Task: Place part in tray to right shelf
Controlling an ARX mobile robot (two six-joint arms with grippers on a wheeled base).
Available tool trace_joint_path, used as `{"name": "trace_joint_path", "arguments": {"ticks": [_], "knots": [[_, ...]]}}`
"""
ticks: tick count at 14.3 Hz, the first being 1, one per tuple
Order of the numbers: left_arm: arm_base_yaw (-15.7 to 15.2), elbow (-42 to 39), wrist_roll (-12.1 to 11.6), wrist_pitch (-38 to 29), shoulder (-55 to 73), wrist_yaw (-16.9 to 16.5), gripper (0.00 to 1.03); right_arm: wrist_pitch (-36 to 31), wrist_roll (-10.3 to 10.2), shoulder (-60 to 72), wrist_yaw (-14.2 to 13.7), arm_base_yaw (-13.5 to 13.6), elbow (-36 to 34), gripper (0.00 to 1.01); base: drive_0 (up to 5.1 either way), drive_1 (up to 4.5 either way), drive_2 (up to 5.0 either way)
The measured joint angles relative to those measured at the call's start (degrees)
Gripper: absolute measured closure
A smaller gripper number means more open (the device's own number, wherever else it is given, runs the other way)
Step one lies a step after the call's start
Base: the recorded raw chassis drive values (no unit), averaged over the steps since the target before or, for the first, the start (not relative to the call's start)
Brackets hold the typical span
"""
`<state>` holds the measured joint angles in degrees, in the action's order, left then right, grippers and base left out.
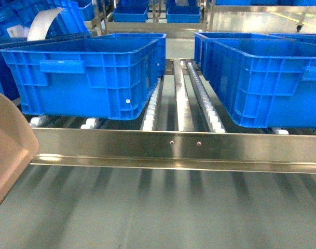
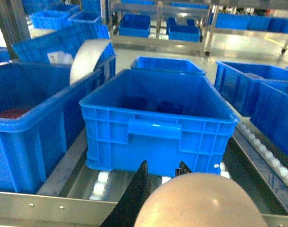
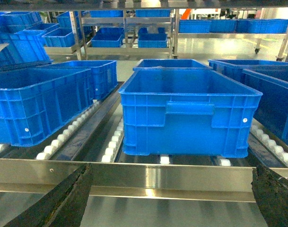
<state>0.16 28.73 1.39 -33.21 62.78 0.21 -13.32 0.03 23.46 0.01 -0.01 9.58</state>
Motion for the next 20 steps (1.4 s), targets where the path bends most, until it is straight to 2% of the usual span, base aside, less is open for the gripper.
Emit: {"name": "trace_joint_path", "arguments": {"ticks": [3, 6, 10, 11, 15, 16, 17, 20], "knots": [[-0.15, -11.13, -0.35, -2.89, -7.08, -0.20, 0.91, 0.00, 0.00, 0.00, 0.00, 0.00, 0.00, 0.03, 0.0, 0.00, 0.0], [-0.15, -17.49, -0.37, -3.43, -14.75, -0.15, 0.91, 0.57, -0.02, -4.00, 0.00, 0.00, -3.02, 0.45, 0.0, 0.00, 0.0], [-0.15, -22.80, -0.37, 0.07, -22.77, -0.17, 0.91, 2.38, -0.02, -8.57, 0.00, 0.00, -5.77, 0.96, 0.0, 0.00, 0.0], [-0.15, -23.52, -0.37, 1.03, -24.65, -0.17, 0.91, 2.82, -0.04, -9.42, 0.00, 0.00, -6.25, 0.99, 0.0, 0.00, 0.0], [-0.15, -26.18, -0.37, 6.49, -32.44, -0.17, 0.91, 4.26, -0.02, -13.05, 0.00, 0.00, -7.76, 0.99, 0.0, 0.00, 0.0], [-0.15, -26.40, -0.37, 7.78, -34.36, -0.17, 0.91, 9.31, -0.02, -17.05, 0.00, 0.00, -8.81, 0.99, 0.0, 0.00, 0.0], [-0.15, -28.00, -0.39, 5.20, -34.53, -0.17, 0.91, 13.53, -0.02, -21.79, -0.02, 0.00, -8.81, 0.99, 0.0, 0.00, 0.0], [-0.15, -27.96, -0.42, 12.22, -41.46, -0.20, 0.91, 13.46, -0.02, -23.21, -0.02, 0.00, -8.83, 0.99, 0.0, 0.00, 0.0]]}}
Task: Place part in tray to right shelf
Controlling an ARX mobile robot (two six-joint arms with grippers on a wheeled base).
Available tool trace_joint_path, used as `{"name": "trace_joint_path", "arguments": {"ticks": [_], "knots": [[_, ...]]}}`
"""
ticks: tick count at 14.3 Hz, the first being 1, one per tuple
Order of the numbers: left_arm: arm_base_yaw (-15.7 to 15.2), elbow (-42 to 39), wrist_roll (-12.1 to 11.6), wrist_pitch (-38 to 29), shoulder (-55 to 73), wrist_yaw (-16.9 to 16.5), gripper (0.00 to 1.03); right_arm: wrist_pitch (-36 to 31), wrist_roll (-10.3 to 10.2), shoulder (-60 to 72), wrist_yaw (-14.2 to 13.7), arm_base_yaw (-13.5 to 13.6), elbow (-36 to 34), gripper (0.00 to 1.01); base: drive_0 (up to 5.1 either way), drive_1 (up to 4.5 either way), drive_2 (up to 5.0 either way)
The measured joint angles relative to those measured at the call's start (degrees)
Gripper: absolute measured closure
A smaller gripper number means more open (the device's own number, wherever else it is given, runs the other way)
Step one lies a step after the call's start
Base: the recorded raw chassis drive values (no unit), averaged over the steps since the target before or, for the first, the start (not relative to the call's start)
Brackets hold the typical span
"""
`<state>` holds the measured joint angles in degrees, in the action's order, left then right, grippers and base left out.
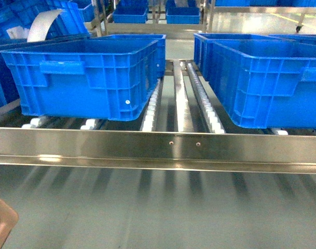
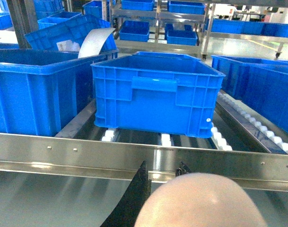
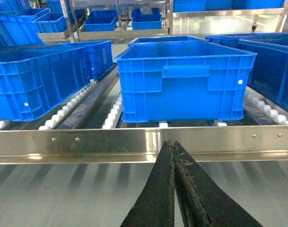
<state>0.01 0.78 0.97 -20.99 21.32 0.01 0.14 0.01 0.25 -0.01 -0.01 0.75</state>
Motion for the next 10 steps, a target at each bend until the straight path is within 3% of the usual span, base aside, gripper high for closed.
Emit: {"name": "trace_joint_path", "arguments": {"ticks": [9, 10], "knots": [[0.00, 0.00, 0.02, 11.80, -11.67, -0.02, 0.91, 0.09, -0.02, 0.00, 0.02, 0.00, 0.00, 0.99, 0.0, 0.00, 0.0], [0.00, 0.02, -0.09, 20.35, -17.44, -0.20, 0.91, 0.11, -0.02, 0.00, 0.02, 0.00, 0.00, 0.99, 0.0, 0.00, 0.0]]}}
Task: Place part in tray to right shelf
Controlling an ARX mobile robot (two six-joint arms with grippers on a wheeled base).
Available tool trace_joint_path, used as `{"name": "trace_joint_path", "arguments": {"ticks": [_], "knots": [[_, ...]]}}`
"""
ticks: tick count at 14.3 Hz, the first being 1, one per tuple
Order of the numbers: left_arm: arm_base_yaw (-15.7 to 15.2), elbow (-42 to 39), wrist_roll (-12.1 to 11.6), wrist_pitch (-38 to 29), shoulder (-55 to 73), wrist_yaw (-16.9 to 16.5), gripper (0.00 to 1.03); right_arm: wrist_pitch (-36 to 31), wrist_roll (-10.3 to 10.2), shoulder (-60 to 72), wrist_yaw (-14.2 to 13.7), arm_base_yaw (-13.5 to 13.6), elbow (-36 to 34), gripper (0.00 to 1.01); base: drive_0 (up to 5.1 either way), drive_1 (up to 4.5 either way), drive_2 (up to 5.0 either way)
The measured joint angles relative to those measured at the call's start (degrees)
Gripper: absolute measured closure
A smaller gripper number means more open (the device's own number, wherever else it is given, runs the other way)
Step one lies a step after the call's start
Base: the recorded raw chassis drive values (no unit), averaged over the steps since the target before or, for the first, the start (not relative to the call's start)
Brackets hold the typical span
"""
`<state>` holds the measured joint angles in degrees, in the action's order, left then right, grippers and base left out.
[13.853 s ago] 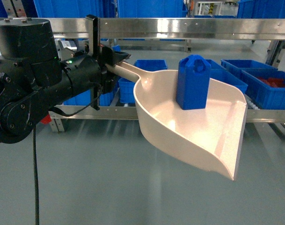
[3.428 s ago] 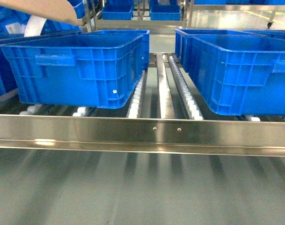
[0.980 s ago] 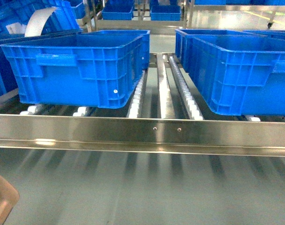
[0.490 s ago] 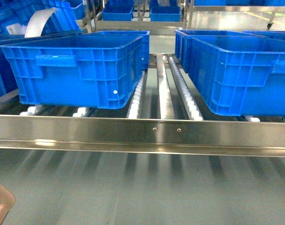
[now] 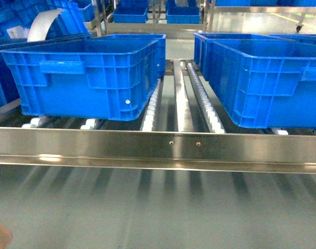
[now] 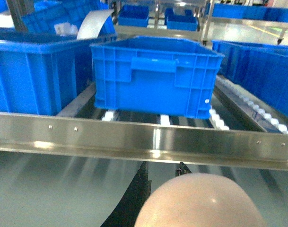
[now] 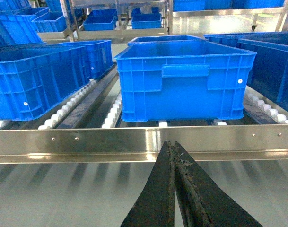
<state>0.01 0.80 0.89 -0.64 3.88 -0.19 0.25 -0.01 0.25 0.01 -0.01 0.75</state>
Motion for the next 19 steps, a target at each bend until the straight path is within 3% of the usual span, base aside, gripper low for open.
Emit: {"name": "trace_joint_path", "arguments": {"ticks": [8, 14, 19], "knots": [[0.00, 0.04, -0.02, 1.14, -3.32, 0.20, 0.91, -0.02, 0.02, 0.00, 0.00, 0.00, 0.00, 0.96, 0.0, 0.00, 0.0], [0.00, 0.04, -0.04, 1.14, -3.32, 0.20, 0.91, -0.02, 0.02, 0.00, 0.00, 0.00, 0.00, 0.02, 0.0, 0.00, 0.0], [0.00, 0.04, -0.04, 1.14, -3.32, 0.20, 0.91, -0.02, 0.02, 0.00, 0.00, 0.00, 0.00, 0.03, 0.0, 0.00, 0.0]]}}
